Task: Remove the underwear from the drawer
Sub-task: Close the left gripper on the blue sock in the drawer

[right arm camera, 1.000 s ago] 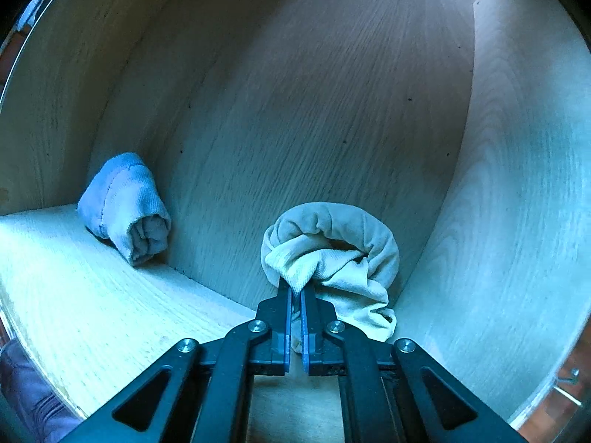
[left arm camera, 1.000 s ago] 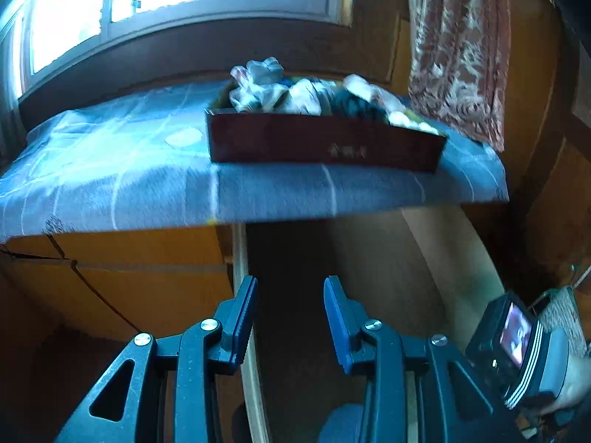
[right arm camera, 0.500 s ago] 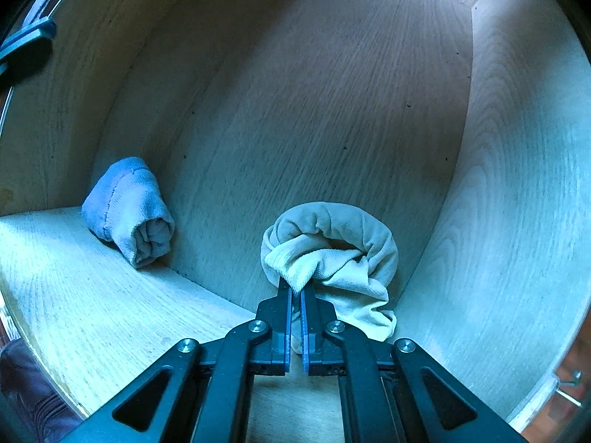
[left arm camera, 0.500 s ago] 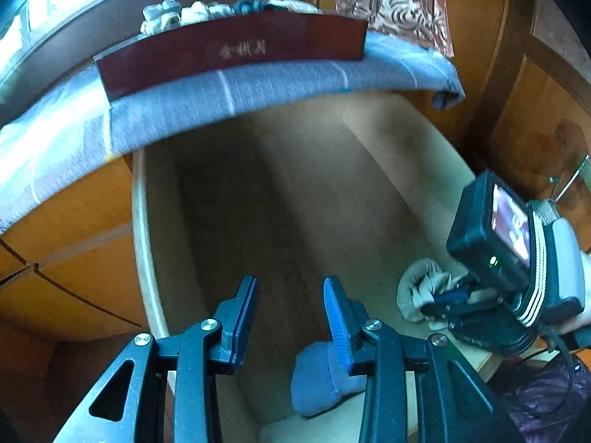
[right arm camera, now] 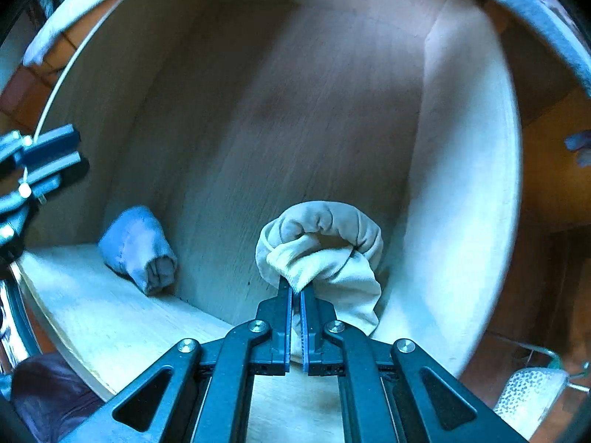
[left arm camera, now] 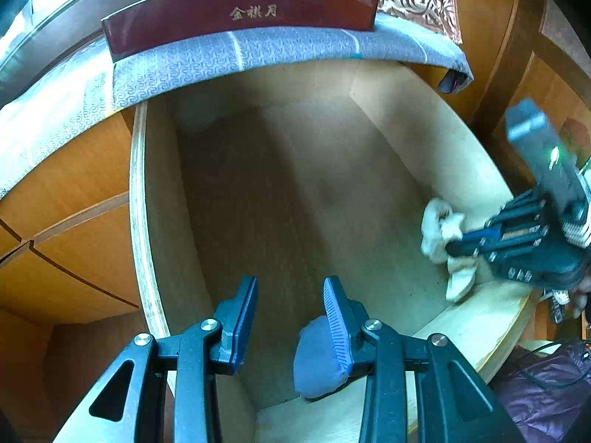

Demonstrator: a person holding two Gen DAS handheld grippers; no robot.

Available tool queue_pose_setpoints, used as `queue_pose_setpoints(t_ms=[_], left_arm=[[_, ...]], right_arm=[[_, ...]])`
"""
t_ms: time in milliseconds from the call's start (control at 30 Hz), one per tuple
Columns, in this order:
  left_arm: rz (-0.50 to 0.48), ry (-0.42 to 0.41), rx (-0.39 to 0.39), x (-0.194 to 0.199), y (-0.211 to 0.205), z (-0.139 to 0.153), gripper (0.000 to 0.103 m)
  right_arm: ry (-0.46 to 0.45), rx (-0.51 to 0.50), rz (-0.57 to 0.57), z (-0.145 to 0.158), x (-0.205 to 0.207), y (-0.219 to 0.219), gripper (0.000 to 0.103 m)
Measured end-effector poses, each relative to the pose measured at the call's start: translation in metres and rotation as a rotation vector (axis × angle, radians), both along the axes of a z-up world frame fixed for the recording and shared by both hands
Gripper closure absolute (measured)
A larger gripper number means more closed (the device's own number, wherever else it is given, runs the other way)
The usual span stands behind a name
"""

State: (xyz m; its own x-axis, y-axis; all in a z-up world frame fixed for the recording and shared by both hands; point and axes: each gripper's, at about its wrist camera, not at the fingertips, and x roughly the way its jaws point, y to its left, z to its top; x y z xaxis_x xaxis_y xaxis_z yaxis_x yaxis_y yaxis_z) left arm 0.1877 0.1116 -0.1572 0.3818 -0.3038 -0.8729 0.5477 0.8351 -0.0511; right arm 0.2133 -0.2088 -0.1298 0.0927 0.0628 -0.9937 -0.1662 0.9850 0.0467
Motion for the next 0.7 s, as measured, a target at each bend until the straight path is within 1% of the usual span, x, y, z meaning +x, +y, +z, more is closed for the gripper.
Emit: queue_pose_setpoints(t_ms=[133, 333, 600, 700], left_arm=[[-0.018, 0.019, 0.009, -0.002, -0.005, -0.007, 0.066], [-0.077, 0.046, 0.044, -0.004, -0.020, -0.019, 0.066], [-0.132, 0.123, 0.097, 0.001, -0.035, -0.038, 0.066], [-0.160, 0.171, 0.121, 0.002, -0.038, -0.047, 0.066]], right_arm=[[-0.039, 0.019, -0.025, 0.014, -0.002, -0.006, 0.100], [-0.094, 0.046, -0.052, 0.035, -0.013, -0.010, 0.100], [-0.154, 0.063, -0.062, 0.054, -0.021, -0.013, 0.100], [-0.167, 0.068, -0.062, 0.058, -0.025, -0.013, 0.100]])
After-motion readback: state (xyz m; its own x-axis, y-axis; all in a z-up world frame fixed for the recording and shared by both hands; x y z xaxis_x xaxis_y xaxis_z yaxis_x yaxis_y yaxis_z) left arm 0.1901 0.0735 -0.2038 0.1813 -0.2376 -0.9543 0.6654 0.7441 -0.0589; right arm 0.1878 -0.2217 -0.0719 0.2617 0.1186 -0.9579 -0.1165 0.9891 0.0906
